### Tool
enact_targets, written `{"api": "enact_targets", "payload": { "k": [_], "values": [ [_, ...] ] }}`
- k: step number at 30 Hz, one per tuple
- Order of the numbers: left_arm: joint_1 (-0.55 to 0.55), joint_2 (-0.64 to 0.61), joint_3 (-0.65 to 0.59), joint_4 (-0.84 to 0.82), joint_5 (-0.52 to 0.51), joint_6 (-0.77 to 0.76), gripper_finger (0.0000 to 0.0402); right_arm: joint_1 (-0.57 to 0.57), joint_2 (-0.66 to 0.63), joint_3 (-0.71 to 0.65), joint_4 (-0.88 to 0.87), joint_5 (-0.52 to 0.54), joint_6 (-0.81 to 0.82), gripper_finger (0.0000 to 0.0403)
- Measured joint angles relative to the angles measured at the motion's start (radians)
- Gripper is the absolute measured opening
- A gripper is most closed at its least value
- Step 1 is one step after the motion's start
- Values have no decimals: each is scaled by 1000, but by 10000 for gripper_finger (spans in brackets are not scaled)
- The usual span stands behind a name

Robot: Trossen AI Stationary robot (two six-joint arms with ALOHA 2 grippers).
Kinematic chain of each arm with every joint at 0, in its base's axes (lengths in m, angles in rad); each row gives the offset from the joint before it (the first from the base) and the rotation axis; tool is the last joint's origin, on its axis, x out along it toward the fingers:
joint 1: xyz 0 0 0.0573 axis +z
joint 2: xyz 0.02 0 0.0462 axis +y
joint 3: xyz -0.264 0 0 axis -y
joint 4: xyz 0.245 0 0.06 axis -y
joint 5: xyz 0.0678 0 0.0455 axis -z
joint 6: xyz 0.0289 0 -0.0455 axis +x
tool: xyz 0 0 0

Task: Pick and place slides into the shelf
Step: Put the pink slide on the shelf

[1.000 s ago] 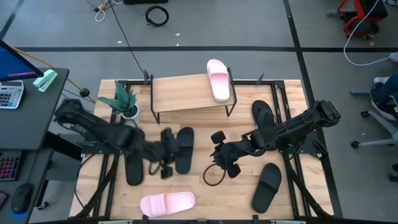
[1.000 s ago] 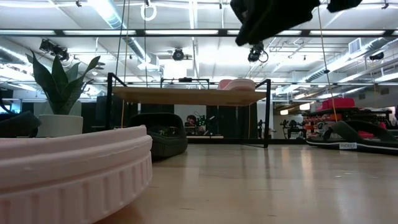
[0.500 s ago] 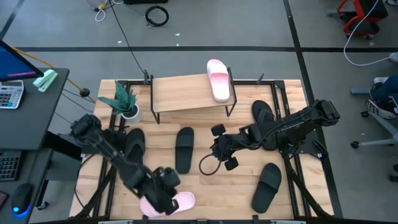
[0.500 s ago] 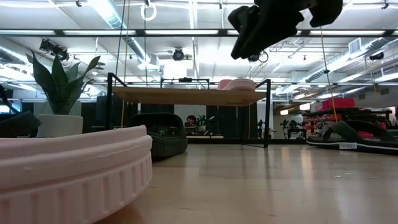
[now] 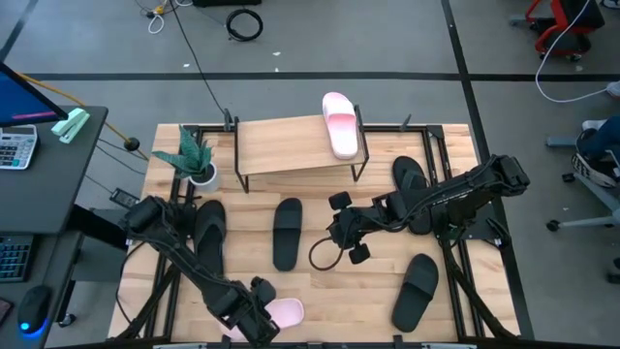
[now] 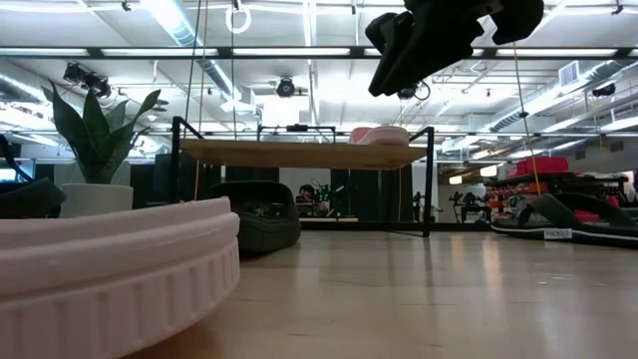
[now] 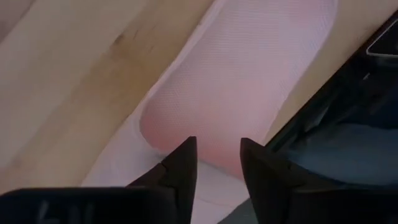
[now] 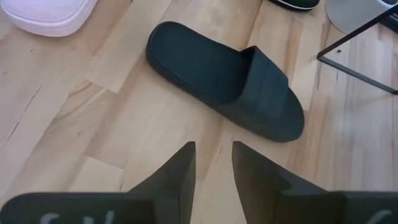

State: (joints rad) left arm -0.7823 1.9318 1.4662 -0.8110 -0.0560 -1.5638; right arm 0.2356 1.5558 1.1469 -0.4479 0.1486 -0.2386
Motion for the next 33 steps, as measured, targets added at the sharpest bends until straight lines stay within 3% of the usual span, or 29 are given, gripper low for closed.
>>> {"api": "enact_targets", "payload": {
  "k": [6,17,23,28,33],
  "values": [
    [12,-1,24,-19,19,-63,148,0,0,0,0,0,0,110],
    [28,0,156,-204,126,-210,131,0,0,0,1,0,0,110],
    [34,18,158,-210,125,-270,128,0,0,0,0,0,0,110],
    [47,77,157,-202,208,-284,128,0,0,0,-5,0,0,110],
    [66,112,158,-195,222,-289,128,0,0,0,-7,0,0,110]
  ]
}}
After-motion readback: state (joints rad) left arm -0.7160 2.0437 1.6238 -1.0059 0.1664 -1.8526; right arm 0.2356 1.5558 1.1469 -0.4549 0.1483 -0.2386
